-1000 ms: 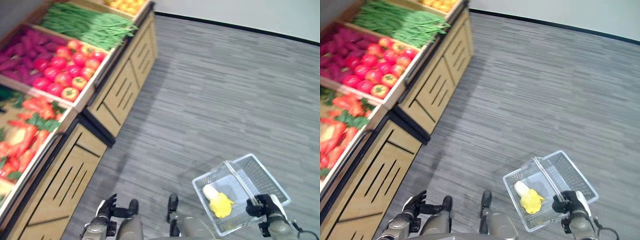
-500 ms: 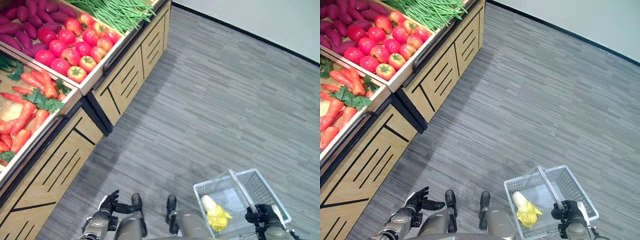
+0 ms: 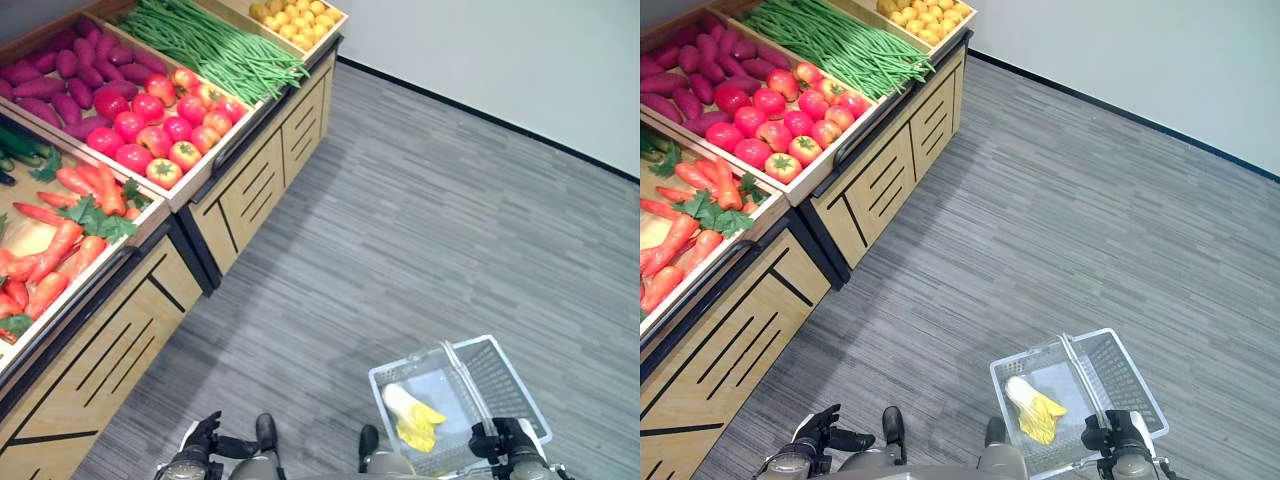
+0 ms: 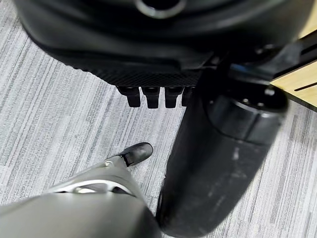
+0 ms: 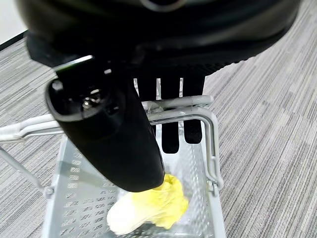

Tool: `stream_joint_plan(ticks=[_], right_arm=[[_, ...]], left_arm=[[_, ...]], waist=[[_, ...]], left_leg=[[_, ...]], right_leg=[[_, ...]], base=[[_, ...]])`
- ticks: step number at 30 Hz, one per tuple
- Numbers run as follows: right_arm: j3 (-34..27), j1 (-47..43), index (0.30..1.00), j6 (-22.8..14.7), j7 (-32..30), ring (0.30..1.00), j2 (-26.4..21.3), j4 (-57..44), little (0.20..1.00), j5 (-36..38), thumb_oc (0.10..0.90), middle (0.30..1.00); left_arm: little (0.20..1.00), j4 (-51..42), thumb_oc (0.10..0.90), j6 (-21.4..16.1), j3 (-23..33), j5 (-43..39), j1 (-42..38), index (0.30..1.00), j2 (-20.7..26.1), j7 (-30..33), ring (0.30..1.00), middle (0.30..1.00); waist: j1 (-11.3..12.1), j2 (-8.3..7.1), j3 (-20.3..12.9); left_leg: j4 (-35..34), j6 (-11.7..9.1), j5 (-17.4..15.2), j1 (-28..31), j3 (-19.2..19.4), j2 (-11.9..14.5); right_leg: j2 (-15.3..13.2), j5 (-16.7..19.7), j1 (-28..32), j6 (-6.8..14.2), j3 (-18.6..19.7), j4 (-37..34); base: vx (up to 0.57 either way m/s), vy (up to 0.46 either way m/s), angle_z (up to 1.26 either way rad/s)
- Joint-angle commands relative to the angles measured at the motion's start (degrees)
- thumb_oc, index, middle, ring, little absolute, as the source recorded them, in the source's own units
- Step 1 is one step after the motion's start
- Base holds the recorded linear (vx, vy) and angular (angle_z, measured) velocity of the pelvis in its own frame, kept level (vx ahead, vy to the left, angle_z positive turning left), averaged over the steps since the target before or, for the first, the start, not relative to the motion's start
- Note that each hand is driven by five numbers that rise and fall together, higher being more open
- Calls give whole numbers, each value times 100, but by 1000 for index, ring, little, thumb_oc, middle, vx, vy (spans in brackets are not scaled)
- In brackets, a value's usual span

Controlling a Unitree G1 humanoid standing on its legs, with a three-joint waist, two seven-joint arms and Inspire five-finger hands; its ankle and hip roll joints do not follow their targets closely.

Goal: Get the vegetables into the basket

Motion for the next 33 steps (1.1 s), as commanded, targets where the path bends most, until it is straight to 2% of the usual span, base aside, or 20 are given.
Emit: stream_joint_plan(ticks=[1, 2, 3, 5, 7, 8, 9, 10, 11, 13, 18, 21, 22, 24, 25, 26, 27, 30, 31, 33], right_arm=[[-50, -297, 300, -219, -239, 300, -595, -96, 300, 52, 400, 300], [-2, -344, 300, -233, -226, 300, -581, -44, 300, 57, 400, 300], [-2, -344, 300, -233, -226, 300, -581, -44, 300, 57, 400, 300], [37, -378, 300, -241, -227, 300, -588, 69, 300, 74, 400, 300], [49, -401, 300, -245, -224, 300, -590, 109, 300, 90, 400, 300], [92, -373, 300, -292, -272, 300, -578, 7, 300, 142, 400, 300], [97, -367, 300, -297, -284, 300, -588, -13, 300, 141, 400, 300], [75, -317, 300, -301, -275, 300, -592, -69, 300, 159, 400, 300], [62, -249, 300, -299, -287, 300, -569, -104, 300, 137, 400, 300], [60, -257, 300, -304, -289, 300, -570, -133, 300, 126, 400, 300], [59, -162, 300, -352, -264, 300, -755, -259, 300, 91, 400, 300], [109, -110, 300, -316, -235, 300, -897, -358, 300, 7, 400, 300], [94, -84, 300, -300, -233, 300, -932, -408, 300, 7, 400, 300], [-24, 31, 300, -264, -221, 300, -976, -439, 300, 61, 400, 300], [-26, 34, 300, -263, -221, 300, -977, -441, 300, 61, 400, 300], [-82, 179, 300, -223, -198, 300, -902, -418, 300, 107, 400, 300], [-118, 268, 300, -205, -167, 300, -847, -379, 300, 148, 400, 300], [-148, 345, 300, -174, -98, 300, -808, -292, 300, 211, 400, 300], [-180, 360, 300, -179, -36, 300, -766, -217, 300, 288, 400, 300], [-228, 363, 300, -169, 7, 300, -781, -169, 300, 325, 400, 300]], left_arm=[[1000, -90, 900, -113, 316, 40, 7, 1000, 129, 117, 1000, 1000], [1000, -46, 900, -112, 326, 33, -9, 1000, 124, 101, 1000, 1000], [1000, -46, 900, -112, 327, 34, -9, 1000, 124, 101, 1000, 1000], [1000, 9, 900, -108, 329, 13, -35, 1000, 122, 101, 1000, 1000], [1000, 27, 900, -105, 339, 4, -49, 1000, 122, 96, 1000, 1000], [1000, 59, 900, -110, 319, -63, -101, 1000, 145, 100, 1000, 1000], [1000, 65, 900, -107, 325, -92, -116, 1000, 148, 103, 1000, 1000], [1000, 89, 900, -96, 339, -114, -127, 1000, 163, 100, 1000, 1000], [1000, 106, 900, -79, 381, -114, -129, 1000, 181, 92, 1000, 1000], [1000, 130, 900, -56, 401, -132, -124, 1000, 178, 97, 1000, 1000], [1000, 187, 900, 14, 506, -165, -107, 1000, 125, 107, 1000, 1000], [1000, 173, 900, 46, 465, -86, -136, 1000, 82, 132, 1000, 1000], [1000, 163, 900, 60, 447, -81, -151, 1000, 68, 136, 1000, 1000], [1000, 125, 900, 82, 412, -63, -192, 1000, 55, 128, 1000, 1000], [1000, 124, 900, 82, 411, -63, -191, 1000, 55, 128, 1000, 1000], [1000, 126, 900, 100, 401, -12, -196, 1000, 53, 127, 1000, 1000], [1000, 131, 900, 105, 404, 21, -195, 1000, 53, 129, 1000, 1000], [1000, 140, 900, 108, 385, 68, -180, 1000, 38, 132, 1000, 1000], [1000, 156, 900, 111, 348, 127, -136, 1000, 54, 129, 1000, 1000], [1000, 161, 900, 105, 312, 190, -115, 1000, 53, 129, 1000, 1000]], waist=[[6, 167, 424], [-17, 221, 435], [-19, 222, 438], [-82, 257, 467], [-97, 261, 482], [-170, 231, 530], [-170, 220, 547], [-178, 195, 549], [-152, 186, 526], [-160, 163, 515], [-96, 297, 373], [-99, 392, 356], [-109, 393, 366], [-215, 367, 387], [-208, 368, 397], [-296, 375, 360], [-341, 403, 329], [-409, 483, 274], [-457, 563, 225], [-456, 619, 238]], left_leg=[[284, -153, -301, 234, -402, -4], [359, -171, -343, 277, -526, 4], [359, -171, -343, 279, -529, 4], [389, -247, -353, 348, -821, 7], [401, -264, -363, 366, -944, 4], [459, -313, -396, 379, -1346, -3], [484, -333, -409, 373, -1464, -5], [507, -350, -428, 369, -1546, -16], [565, -389, -410, 325, -1644, 4], [549, -413, -390, 310, -1674, 18], [467, -697, -143, 191, -2035, 354], [397, -805, 59, 54, -2233, 425], [457, -816, 65, 6, -2211, 414], [768, -779, -19, -25, -1651, 487], [783, -780, -34, -18, -1648, 491], [860, -808, -13, 91, -1208, 646], [896, -827, -16, 186, -1066, 725], [780, -864, -60, 324, -991, 806], [456, -876, 0, 375, -848, 840], [286, -855, 18, 406, -842, 777]], right_leg=[[-48, 1042, 117, 186, 743, 428], [145, 689, 5, 60, 878, 222], [145, 688, 9, 60, 875, 222], [342, 414, -134, 12, 1189, -272], [416, 379, -189, 13, 1344, -379], [656, 284, -356, -4, 1895, -568], [695, 251, -383, -19, 1929, -562], [687, 224, -373, -33, 1861, -532], [690, 3, -277, -63, 1773, -551], [687, -16, -236, -105, 1670, -568], [954, -231, 67, -394, 1304, -795], [996, -300, 106, -500, 1100, -828], [974, -292, 103, -523, 1060, -825], [836, -290, 99, -559, 885, -795], [839, -296, 109, -559, 888, -790], [772, -277, 93, -583, 755, -799], [748, -290, 91, -586, 661, -799], [725, -311, 102, -552, 561, -783], [660, -273, 118, -485, 475, -804], [579, -270, 154, -435, 397, -801]], base=[[145, 66, 49], [129, 32, 63], [125, -21, 52], [137, -94, 43], [104, -126, 71], [94, -195, 104], [115, -256, 115], [44, -204, 78], [19, -223, 107], [-1, -219, 111], [6, -325, 46], [-45, -213, 44], [-57, -128, 52], [-62, -55, 63], [-73, -15, 68], [-52, -22, 63], [-54, -10, 49], [14, 36, 60], [37, 138, 55], [40, 185, 41]])
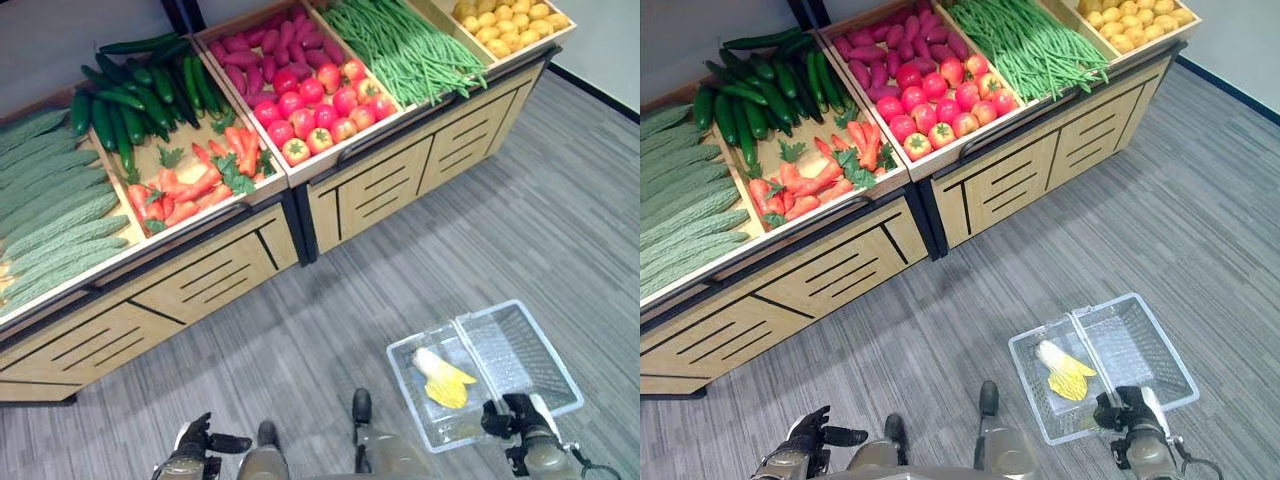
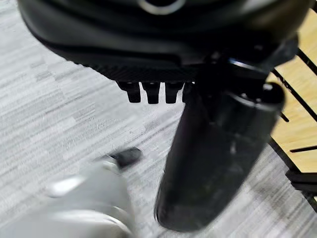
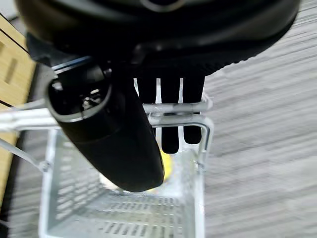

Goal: Get the vegetables into the basket

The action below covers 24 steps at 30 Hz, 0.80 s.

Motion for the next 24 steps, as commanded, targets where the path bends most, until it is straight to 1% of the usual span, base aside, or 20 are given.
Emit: stream_joint_plan(ticks=[1, 5, 11, 12, 13, 15, 17, 20, 24], right_arm=[[-376, 295, 300, -53, -39, 300, -345, 125, 300, 337, 400, 300], [-490, 139, 300, -69, -13, 300, -277, 231, 300, 512, 400, 300], [-351, -26, 300, -126, 32, 300, -106, 191, 300, 559, 400, 300], [-505, 418, 300, -173, 526, 300, -45, -695, 300, 530, 400, 300], [-505, 417, 300, -173, 526, 300, -45, -695, 300, 530, 400, 300], [-478, 330, 300, -166, 527, 300, -34, -622, 300, 523, 400, 300], [-380, 300, 300, -193, 571, 300, -18, -743, 300, 477, 400, 300], [-421, 394, 300, -211, 581, 300, -3, -662, 300, 461, 400, 300], [-476, 405, 300, -234, 522, 300, -61, -605, 300, 459, 400, 300]], left_arm=[[1000, 11, 900, -66, 81, 226, 153, 1000, 232, 50, 1000, 1000], [1000, 73, 900, -73, 119, 244, 182, 1000, 241, 25, 1000, 1000], [1000, 142, 900, -73, 199, 244, 219, 1000, 243, -5, 1000, 1000], [1000, 241, 900, 127, 1257, 1277, 621, 1000, 1012, 160, 1000, 1000], [1000, 241, 900, 127, 1257, 1277, 621, 1000, 1012, 160, 1000, 1000], [1000, 239, 900, 119, 1261, 1251, 636, 1000, 1031, 170, 1000, 1000], [1000, 236, 900, 108, 1205, 1313, 648, 1000, 1068, 154, 1000, 1000], [1000, 276, 900, 117, 1171, 1369, 622, 1000, 1053, 158, 1000, 1000], [1000, 280, 900, 107, 1138, 1381, 613, 1000, 1047, 150, 1000, 1000]], waist=[[-8, -80, -206], [30, -110, -188], [89, -239, -234], [196, -426, -363], [197, -427, -362], [235, -433, -318], [236, -482, -251], [190, -493, -321], [178, -448, -335]], left_leg=[[-173, 395, -53, -219, 4, -344], [-352, 454, -112, -145, 37, -453], [-352, 492, -187, -136, 114, -531], [-250, 435, -83, -176, 407, -296], [-250, 435, -84, -175, 408, -295], [-133, 453, -147, -177, 449, -258], [-102, 483, -180, -93, 555, -190], [-178, 481, -188, 12, 543, -240], [-179, 462, -194, -26, 523, -257]], right_leg=[[-661, -467, -125, 859, 549, 850], [-776, -369, -99, 946, 562, 776], [-873, -229, -58, 1038, 619, 608], [-630, -341, 406, 1064, 1000, 108], [-630, -342, 406, 1064, 1001, 109], [-613, -430, 321, 1055, 1010, 353], [-493, -627, 27, 1073, 1034, 981], [-521, -652, 166, 1082, 962, 826], [-566, -596, 241, 1075, 950, 600]], base=[[34, 178, 30], [8, 159, -3], [15, 83, 1], [47, 23, -3], [60, 16, -24], [46, 2, -27], [71, 20, -26], [76, 9, -8], [-5, -6, 4]])
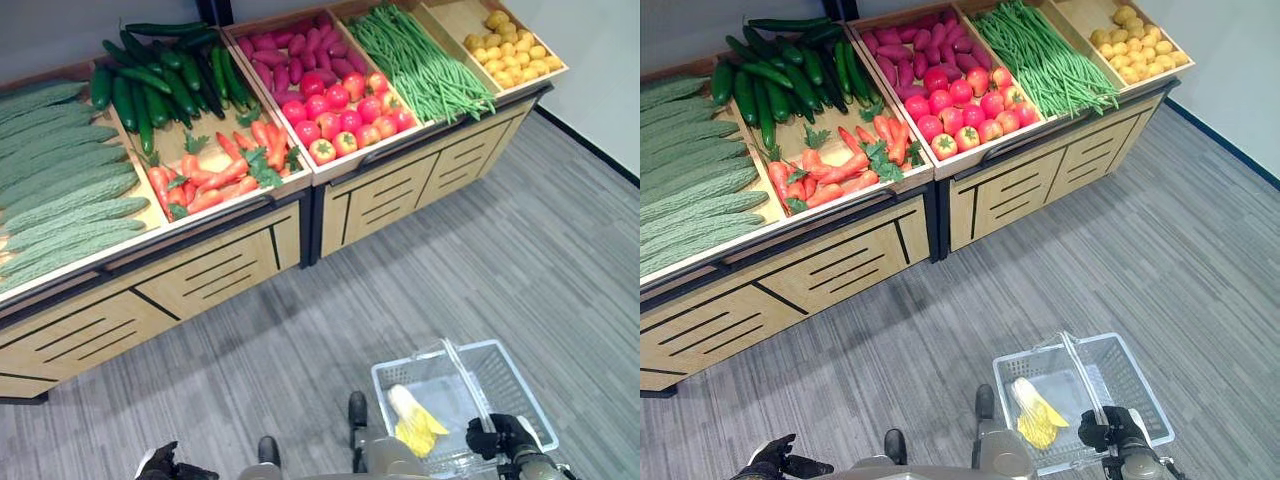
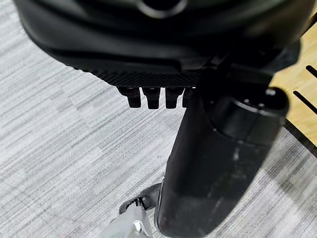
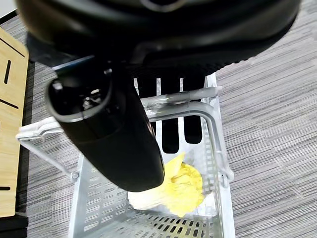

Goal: Get the vegetables into the basket

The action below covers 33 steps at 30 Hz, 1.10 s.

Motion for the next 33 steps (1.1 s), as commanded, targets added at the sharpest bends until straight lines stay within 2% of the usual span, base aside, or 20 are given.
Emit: stream_joint_plan(ticks=[1, 9, 10, 11, 12, 13, 15, 16, 17, 18, 20, 21, 22, 23, 24, 26, 27, 28, 29, 33], right_arm=[[-131, -11, 300, -332, -198, 300, -369, -156, 300, 192, 400, 300], [-247, -5, 300, -345, -414, 300, -536, -268, 300, 141, 400, 300], [-301, 1, 300, -355, -474, 300, -612, -280, 300, 136, 400, 300], [-302, 1, 300, -355, -474, 300, -612, -280, 300, 135, 400, 300], [-315, -10, 300, -364, -504, 300, -658, -249, 300, 109, 400, 300], [-393, -30, 300, -349, -582, 300, -738, -111, 300, 103, 400, 300], [-456, -6, 300, -344, -628, 300, -755, -59, 300, 116, 400, 300], [-548, 67, 300, -342, -693, 300, -797, 75, 300, 136, 400, 300], [-583, 121, 300, -349, -770, 300, -778, -5, 300, 136, 400, 300], [-573, 144, 300, -372, -847, 300, -759, -8, 300, 130, 400, 300], [-530, 201, 300, -337, -797, 300, -655, -10, 300, 78, 400, 300], [-526, 256, 300, -299, -827, 300, -531, 91, 300, -5, 400, 300], [-387, 209, 300, -262, -848, 300, -385, 79, 300, -24, 400, 300], [-392, 206, 300, -262, -848, 300, -385, 79, 300, -24, 400, 300], [-112, 106, 300, -147, -761, 300, -196, 8, 300, -77, 400, 300], [43, 114, 300, -129, -735, 300, 26, -12, 300, -120, 400, 300], [43, 114, 300, -129, -735, 300, 26, -12, 300, -120, 400, 300], [125, 19, 300, -125, -743, 300, 119, -2, 300, -118, 400, 300], [171, 2, 300, -125, -753, 300, 153, -15, 300, -127, 400, 300], [208, -59, 300, -144, -750, 300, 156, -57, 300, -170, 400, 300]], left_arm=[[1000, 154, 900, -72, 198, 108, 102, 1000, 372, 114, 1000, 1000], [1000, -107, 900, -147, 36, 33, 44, 1000, 326, 192, 1000, 1000], [1000, -210, 900, -174, -19, 64, 40, 1000, 328, 211, 1000, 1000], [1000, -211, 900, -174, -19, 64, 39, 1000, 328, 211, 1000, 1000], [1000, -252, 900, -182, -32, 27, -25, 1000, 329, 238, 1000, 1000], [1000, -281, 900, -212, -76, -25, -89, 1000, 353, 274, 1000, 1000], [1000, -317, 900, -220, -132, -46, -121, 1000, 363, 293, 1000, 1000], [1000, -373, 900, -256, -224, -12, -135, 1000, 352, 336, 1000, 1000], [1000, -433, 900, -278, -285, -16, -131, 1000, 342, 377, 1000, 1000], [1000, -517, 900, -311, -341, -15, -148, 1000, 369, 430, 1000, 1000], [1000, -508, 900, -297, -340, -24, -132, 1000, 363, 418, 1000, 1000], [1000, -440, 900, -265, -415, 66, -198, 1000, 313, 476, 1000, 1000], [1000, -339, 900, -30, -761, -97, -1021, 1000, 22, 637, 1000, 1000], [1000, -334, 900, -31, -763, -97, -1029, 1000, 20, 637, 1000, 1000], [1000, -243, 900, -99, -737, -13, -1081, 1000, 112, 647, 1000, 1000], [1000, -100, 900, -101, -644, 66, -915, 1000, 58, 762, 1000, 1000], [1000, -100, 900, -101, -644, 66, -915, 1000, 58, 762, 1000, 1000], [1000, -66, 900, -112, -530, -16, -877, 1000, 103, 808, 1000, 1000], [1000, -65, 900, -115, -501, -32, -863, 1000, 137, 811, 1000, 1000], [1000, -100, 900, -141, -397, -95, -795, 1000, 236, 796, 1000, 1000]], waist=[[-9, -138, -220], [-30, 28, 103], [-45, 34, 180], [-52, 40, 179], [-39, 30, 246], [47, 27, 341], [40, 41, 341], [62, 91, 284], [101, 190, 243], [158, 194, 215], [200, 159, 95], [179, 34, -7], [51, -121, -39], [60, -115, -44], [-39, -347, -148], [-50, -533, -221], [-49, -533, -222], [-38, -630, -228], [-30, -653, -225], [10, -710, -228]], left_leg=[[111, -242, 244, -404, -64, 347], [787, -332, 200, -801, -340, 514], [1356, -373, 161, -976, -438, 496], [1384, -375, 147, -997, -451, 501], [1841, -415, 177, -1187, -588, 435], [1913, -465, 335, -1374, -967, 291], [1679, -448, 370, -1516, -1021, 305], [1241, -408, 492, -1684, -1017, 464], [715, -429, 872, -1916, -1025, 656], [422, -471, 1012, -2022, -1052, 689], [497, -439, 954, -1907, -1063, 634], [653, -343, 830, -1893, -919, 466], [739, -286, 709, -1827, -767, 363], [740, -286, 714, -1839, -763, 370], [927, -194, 511, -1820, -531, 285], [1140, -126, 340, -1906, -416, 226], [1141, -126, 340, -1908, -415, 227], [1253, -54, 225, -1979, -368, 176], [1290, -23, 169, -1998, -342, 167], [1325, 78, 16, -1985, -271, 90]], right_leg=[[-360, -873, 171, 549, 509, 599], [-208, -1151, -87, 297, 577, 1123], [-191, -1230, -51, 229, 586, 1178], [-187, -1232, -55, 227, 577, 1182], [-191, -1266, -11, 172, 590, 1204], [-206, -1291, 65, 164, 616, 1206], [-253, -1316, 123, 199, 584, 1180], [-329, -1386, 235, 270, 551, 1149], [-362, -1468, 362, 339, 585, 1152], [-442, -1543, 594, 395, 641, 1131], [-553, -1595, 792, 475, 796, 1104], [-797, -1360, 889, 592, 818, 1094], [-898, -1084, 829, 655, 966, 1160], [-891, -1073, 815, 655, 973, 1155], [-1021, -602, 699, 743, 1175, 1176], [-1099, -177, 602, 805, 1304, 1199], [-1099, -177, 600, 805, 1305, 1199], [-1164, 196, 539, 829, 1339, 1196], [-1184, 332, 506, 844, 1353, 1194], [-1285, 711, 476, 895, 1322, 1146]], base=[[-67, -21, 1], [4, -115, 2], [67, -135, 8], [67, -131, 15], [90, -57, 19], [92, -56, 18], [150, 66, 0], [350, 283, 5], [501, 419, 50], [488, 425, 46], [445, 398, -25], [414, 385, -69], [291, 277, -48], [203, 197, -17], [174, 174, -22], [152, 152, -52], [111, 151, -51], [102, 150, -23], [102, 151, -7], [88, 151, -11]])
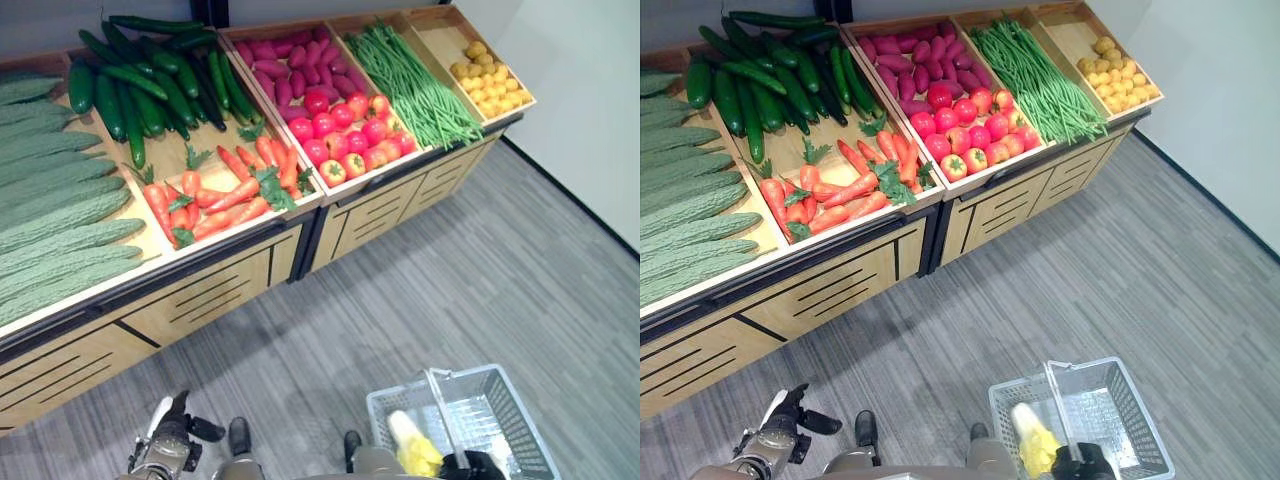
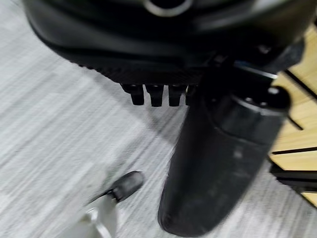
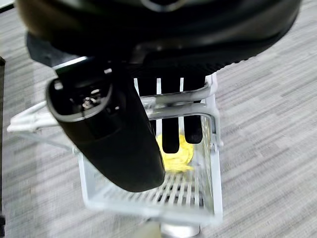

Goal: Get the vegetables into the basket

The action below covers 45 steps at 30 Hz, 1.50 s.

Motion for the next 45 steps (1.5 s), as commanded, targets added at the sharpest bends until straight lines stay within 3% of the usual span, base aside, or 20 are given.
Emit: stream_joint_plan(ticks=[1, 3, 6, 10, 12, 13, 17, 20, 24, 25, 28, 30, 31, 32, 35, 38, 40, 45], right_arm=[[-106, -296, 300, -237, -198, 300, -816, -268, 300, -64, 400, 300], [-75, -381, 300, -274, -226, 300, -812, -396, 300, -64, 400, 300], [-22, -542, 300, -336, -203, 300, -824, -402, 300, -31, 400, 300], [29, -694, 300, -416, -247, 300, -849, -551, 300, 40, 400, 300], [40, -702, 300, -432, -248, 300, -859, -598, 300, 41, 400, 300], [65, -773, 300, -448, -245, 300, -863, -637, 300, 61, 400, 300], [98, -776, 300, -443, -232, 300, -874, -674, 300, 47, 400, 300], [109, -755, 300, -446, -202, 300, -926, -699, 300, 81, 400, 300], [70, -701, 300, -462, -157, 300, -1055, -709, 300, 119, 400, 300], [47, -662, 300, -476, -182, 300, -1148, -764, 300, 140, 400, 300], [-19, -550, 300, -459, -177, 300, -1334, -738, 300, 100, 400, 300], [-124, -508, 300, -427, -185, 300, -1378, -571, 300, 165, 400, 300], [-213, -444, 300, -416, -195, 300, -1386, -478, 300, 228, 400, 300], [-226, -431, 300, -413, -215, 300, -1397, -464, 300, 234, 400, 300], [-253, -442, 300, -419, -208, 300, -1422, -399, 300, 221, 400, 300], [-239, -405, 300, -356, -203, 300, -1234, -271, 300, 114, 400, 300], [-204, -409, 300, -296, -183, 300, -1055, -181, 300, 105, 400, 300], [-200, -388, 300, -298, -178, 300, -879, -10, 300, 133, 400, 300]], left_arm=[[1000, -178, 900, -46, 458, -67, 275, 1000, 292, 138, 1000, 1000], [1000, -259, 900, -82, 512, -124, 336, 1000, 357, 127, 1000, 1000], [1000, -346, 900, -144, 542, -199, 419, 1000, 398, -23, 1000, 1000], [1000, -335, 900, -146, 566, -252, 440, 1000, 382, -64, 1000, 1000], [1000, -343, 900, -154, 563, -251, 451, 1000, 368, -62, 1000, 1000], [1000, -336, 900, -168, 558, -287, 475, 1000, 300, -102, 1000, 1000], [1000, -337, 900, -187, 547, -407, 517, 1000, 175, -185, 1000, 1000], [1000, -341, 900, -190, 556, -573, 619, 1000, 25, -326, 1000, 1000], [1000, -279, 900, -147, 612, -653, 720, 1000, -67, -405, 1000, 1000], [1000, -345, 900, -190, 551, -641, 763, 1000, -109, -457, 1000, 1000], [1000, -487, 900, -181, 485, -729, 660, 1000, -161, -440, 1000, 1000], [1000, -525, 900, -183, 366, -699, 542, 1000, -116, -458, 1000, 1000], [1000, -542, 900, -190, 282, -640, 539, 1000, -112, -493, 1000, 1000], [1000, -565, 900, -205, 233, -585, 545, 1000, -105, -489, 1000, 1000], [1000, -542, 900, -211, 216, -535, 603, 1000, -63, -495, 1000, 1000], [1000, -508, 900, -194, 185, -475, 532, 1000, -51, -459, 1000, 1000], [1000, -447, 900, -181, 245, -458, 521, 1000, -7, -441, 1000, 1000], [1000, -313, 900, -192, 524, -581, 612, 1000, 99, -332, 1000, 1000]], waist=[[171, -10, 222], [237, 12, 283], [320, 11, 314], [240, 119, 492], [223, 124, 546], [180, 117, 628], [139, 153, 739], [161, 207, 697], [143, 341, 615], [132, 416, 585], [112, 533, 620], [121, 590, 642], [119, 655, 585], [137, 732, 550], [143, 759, 553], [104, 719, 504], [108, 594, 431], [134, 531, 305]], left_leg=[[691, -277, -332, -531, -270, 316], [602, -198, -362, -425, -216, 275], [358, -154, -452, -116, -99, 150], [301, -203, -543, 127, -166, 186], [331, -207, -580, 184, -199, 185], [380, -241, -694, 369, -314, 174], [466, -319, -823, 647, -542, 174], [586, -480, -891, 684, -718, 265], [615, -702, -622, 725, -870, 537], [670, -774, -409, 673, -1006, 627], [1201, -855, -86, 435, -1177, 597], [872, -842, 18, 316, -1257, 543], [210, -790, 38, 252, -1147, 649], [-133, -808, 267, 126, -1145, 709], [-1, -777, 151, 98, -1117, 699], [-238, -676, 79, 336, -956, 548], [-581, -611, 114, 565, -722, 453], [-726, -601, 79, 751, -603, 448]], right_leg=[[-449, 1653, 687, 404, 44, -354], [-488, 1826, 589, 393, -169, -198], [-432, 1683, 461, 410, -529, -182], [-214, 1163, -164, 410, -550, -513], [-193, 1116, -228, 415, -528, -569], [-128, 1004, -550, 429, -475, -825], [-61, 974, -621, 428, -554, -922], [58, 650, -498, 272, -625, -803], [322, 395, -383, 65, -751, -635], [417, 295, -341, -24, -820, -597], [461, 87, -108, -177, -984, -588], [438, 22, -7, -175, -1068, -631], [401, -3, 69, -136, -1119, -716], [416, -45, 77, -102, -1124, -706], [389, -144, 68, -87, -1080, -549], [309, -20, 126, 2, -883, -588], [192, 193, 132, 133, -750, -804], [138, 319, 223, 203, -701, -1046]], base=[[90, 175, -22], [73, 242, -39], [114, 188, -23], [106, 11, -3], [128, -52, 21], [158, -91, 32], [246, -197, 45], [170, -317, 90], [130, -269, 20], [89, -240, 27], [122, -268, 52], [53, -59, 40], [98, 48, 47], [88, 73, 51], [88, 88, -7], [174, 226, -46], [92, 206, -9], [51, 64, -15]])
